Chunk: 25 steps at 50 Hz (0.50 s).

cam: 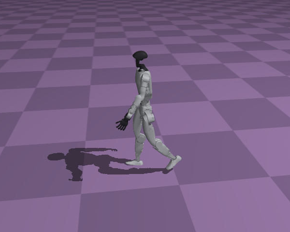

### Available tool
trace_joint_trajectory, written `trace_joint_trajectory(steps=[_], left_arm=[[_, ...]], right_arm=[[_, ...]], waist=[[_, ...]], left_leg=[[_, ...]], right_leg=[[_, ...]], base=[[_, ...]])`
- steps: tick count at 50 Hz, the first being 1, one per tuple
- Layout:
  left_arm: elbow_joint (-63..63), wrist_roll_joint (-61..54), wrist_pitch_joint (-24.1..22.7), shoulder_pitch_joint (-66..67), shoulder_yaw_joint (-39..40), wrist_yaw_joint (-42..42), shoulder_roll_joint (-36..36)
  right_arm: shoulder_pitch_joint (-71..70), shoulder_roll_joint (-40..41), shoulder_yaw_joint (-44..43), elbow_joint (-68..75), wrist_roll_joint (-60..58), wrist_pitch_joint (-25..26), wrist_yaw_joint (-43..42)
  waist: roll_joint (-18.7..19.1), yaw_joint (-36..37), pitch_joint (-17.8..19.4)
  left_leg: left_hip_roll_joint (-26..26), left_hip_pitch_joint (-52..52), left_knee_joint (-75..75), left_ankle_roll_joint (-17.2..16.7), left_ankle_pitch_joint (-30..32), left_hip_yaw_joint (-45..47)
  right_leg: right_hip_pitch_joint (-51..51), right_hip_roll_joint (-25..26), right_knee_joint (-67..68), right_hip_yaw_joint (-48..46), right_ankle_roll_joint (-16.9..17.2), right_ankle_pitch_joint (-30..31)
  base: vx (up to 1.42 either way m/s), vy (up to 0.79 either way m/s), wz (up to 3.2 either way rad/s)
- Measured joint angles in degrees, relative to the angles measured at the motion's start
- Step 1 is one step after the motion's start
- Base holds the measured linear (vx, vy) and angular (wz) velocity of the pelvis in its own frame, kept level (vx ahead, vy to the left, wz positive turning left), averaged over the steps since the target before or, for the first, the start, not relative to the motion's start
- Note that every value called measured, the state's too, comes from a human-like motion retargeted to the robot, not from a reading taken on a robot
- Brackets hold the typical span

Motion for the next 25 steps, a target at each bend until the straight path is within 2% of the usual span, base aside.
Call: trace_joint_trajectory(steps=[3, 5, 8, 12, 16, 20, 22, 25], left_arm=[[8.40, 14.14, 4.82, 15.53, -1.73, -4.19, -2.82], [12.05, 21.43, 6.99, 25.32, -0.40, -5.87, -4.28], [12.63, 27.31, 6.83, 39.84, 2.12, -6.71, -5.16], [8.72, 25.71, 3.58, 56.19, 2.74, -9.72, -4.86], [5.91, 19.55, 3.16, 65.30, 1.80, -17.29, -4.66], [5.97, 13.21, 5.67, 65.34, 2.01, -22.37, -5.67], [6.90, 7.51, 7.09, 61.43, 3.56, -20.41, -6.64], [9.50, 2.38, 6.35, 53.39, 9.35, -13.43, -8.41]], right_arm=[[-13.20, -3.96, 2.70, -3.65, 1.39, -1.49, -1.29], [-22.28, -6.74, 1.60, -7.55, -0.89, -2.10, -1.76], [-34.88, -10.42, -0.25, -13.94, -2.75, -3.66, -1.29], [-50.15, -15.25, 0.56, -19.22, -0.74, -6.65, -1.24], [-61.83, -18.90, 3.61, -19.57, 3.63, -8.11, -1.80], [-67.92, -19.56, 5.07, -17.73, 7.78, -7.61, -0.85], [-68.11, -18.57, 4.37, -17.08, 8.28, -7.22, -0.30], [-62.85, -15.88, 0.38, -18.51, 5.06, -8.06, -1.11]], waist=[[-0.24, 2.57, -4.23], [-0.18, 6.16, -4.26], [-1.21, 12.48, -3.59], [-2.28, 19.70, -4.07], [-3.47, 23.23, -5.29], [-4.98, 23.74, -7.12], [-5.38, 24.97, -6.65], [-0.42, 27.75, -4.36]], left_leg=[[1.50, -22.64, 37.96, 4.89, -5.59, 3.99], [3.33, -32.29, 55.76, 6.80, -10.13, 6.33], [4.05, -43.52, 72.09, 7.30, -15.22, 9.05], [4.43, -57.88, 78.23, 4.71, -16.68, 10.54], [6.29, -65.78, 66.82, 4.84, -15.35, 12.61], [7.24, -62.42, 36.18, 6.47, -13.64, 18.86], [4.79, -53.23, 10.31, 3.56, -10.56, 22.97], [4.72, -36.06, -22.34, -4.63, -3.39, 26.14]], right_leg=[[-0.95, -1.04, 0.00, 3.30, -4.44, -2.87], [0.05, -0.05, 0.00, 6.80, -6.86, -4.24], [1.67, 0.37, 0.93, 12.31, -8.78, -6.21], [2.73, 0.89, 1.70, 17.50, -10.14, -7.87], [4.12, 0.57, 2.07, 19.45, -10.65, -8.96], [4.92, -0.30, 2.87, 20.18, -9.82, -10.05], [6.38, -0.55, 3.56, 21.92, -8.39, -10.84], [13.18, 4.42, 5.20, 25.98, -7.81, -12.29]], base=[[0.64, -0.12, -0.74], [0.66, -0.15, -1.44], [0.65, -0.09, -1.56], [0.61, 0.00, -1.16], [0.60, 0.06, -0.45], [0.64, 0.11, -0.15], [0.74, 0.16, -0.86], [0.84, 0.22, -1.17]])
